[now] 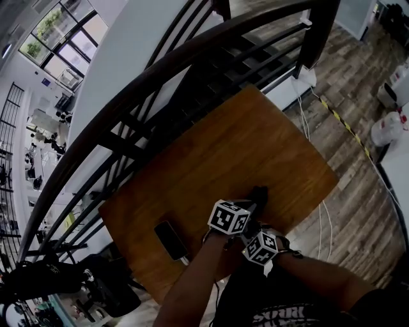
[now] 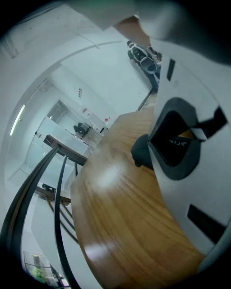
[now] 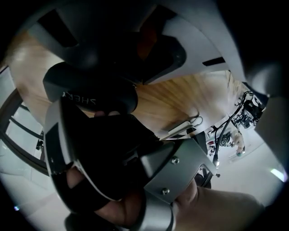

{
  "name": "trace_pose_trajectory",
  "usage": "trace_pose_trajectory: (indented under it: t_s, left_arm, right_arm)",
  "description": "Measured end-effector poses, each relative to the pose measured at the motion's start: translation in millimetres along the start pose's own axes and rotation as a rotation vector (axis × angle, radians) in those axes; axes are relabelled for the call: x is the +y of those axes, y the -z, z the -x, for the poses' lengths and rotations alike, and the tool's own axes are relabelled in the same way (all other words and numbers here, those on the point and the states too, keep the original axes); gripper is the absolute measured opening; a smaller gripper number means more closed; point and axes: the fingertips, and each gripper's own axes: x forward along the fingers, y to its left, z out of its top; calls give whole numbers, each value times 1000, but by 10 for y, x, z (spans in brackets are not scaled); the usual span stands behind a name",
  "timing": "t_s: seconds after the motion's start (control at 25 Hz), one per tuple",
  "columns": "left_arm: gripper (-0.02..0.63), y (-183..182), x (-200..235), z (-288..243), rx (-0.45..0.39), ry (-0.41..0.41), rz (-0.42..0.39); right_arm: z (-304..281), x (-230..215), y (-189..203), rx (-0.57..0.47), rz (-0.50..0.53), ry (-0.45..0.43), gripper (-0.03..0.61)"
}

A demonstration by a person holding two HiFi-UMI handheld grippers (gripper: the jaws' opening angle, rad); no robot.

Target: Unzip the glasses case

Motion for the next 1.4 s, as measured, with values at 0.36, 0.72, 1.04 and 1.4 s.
trace_pose_trajectory:
  t_s: [0.36, 0.72, 1.04, 1.4]
  left_arm:
    - [5, -20, 6, 3, 29, 63, 62]
    - [5, 11, -32, -6, 22, 44, 22]
    - [5, 20, -43, 2, 10, 25, -2]
    - [5, 51, -61, 42, -34, -3, -71]
  right_arm:
    - [137, -88, 99, -19, -48, -27, 5]
    - [118, -72, -42, -35, -162, 23, 6]
    - [15, 78, -261, -56, -170, 46, 6]
    - [250, 205, 1, -4, -129, -18, 6]
